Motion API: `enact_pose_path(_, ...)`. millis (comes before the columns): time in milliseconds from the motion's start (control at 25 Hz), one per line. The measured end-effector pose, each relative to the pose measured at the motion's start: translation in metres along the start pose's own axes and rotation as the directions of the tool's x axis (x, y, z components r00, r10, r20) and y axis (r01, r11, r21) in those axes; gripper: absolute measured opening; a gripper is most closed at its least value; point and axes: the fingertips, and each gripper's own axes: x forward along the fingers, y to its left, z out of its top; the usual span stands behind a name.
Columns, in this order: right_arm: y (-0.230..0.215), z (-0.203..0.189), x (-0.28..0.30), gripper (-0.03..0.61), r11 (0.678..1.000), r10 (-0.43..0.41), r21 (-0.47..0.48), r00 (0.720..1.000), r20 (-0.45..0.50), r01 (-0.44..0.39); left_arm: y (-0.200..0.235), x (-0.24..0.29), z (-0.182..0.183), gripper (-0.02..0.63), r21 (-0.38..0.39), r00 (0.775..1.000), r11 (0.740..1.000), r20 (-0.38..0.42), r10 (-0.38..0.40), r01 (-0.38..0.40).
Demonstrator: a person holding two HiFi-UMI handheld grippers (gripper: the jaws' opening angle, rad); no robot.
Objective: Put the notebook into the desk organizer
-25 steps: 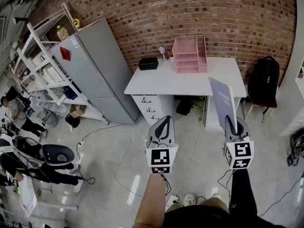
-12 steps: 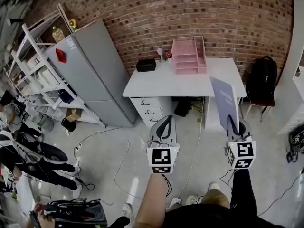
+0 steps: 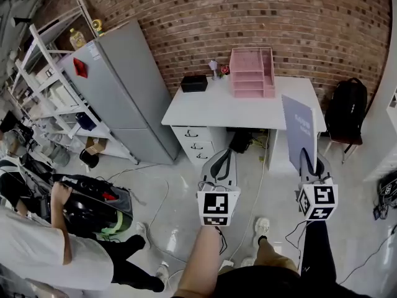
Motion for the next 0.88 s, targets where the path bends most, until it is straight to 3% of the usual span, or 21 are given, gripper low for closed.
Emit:
enact_pose_path(480, -0.021, -0.012, 0.067, 0.048, 0.999, 0.018, 0.046, 1.000, 0.015, -0.019, 0.014, 0.058, -0.013, 0.015, 0.009, 1.000, 1.000, -0.007, -0.003, 0.003)
enact_pose_path(880, -0.064, -0.017, 0.149, 0.048, 0.998, 0.022, 0.060, 1.000, 0.020, -0.023, 0.026, 0.152, -0.018, 0.015, 0.014, 1.000, 1.000, -0.008, -0.013, 0.014)
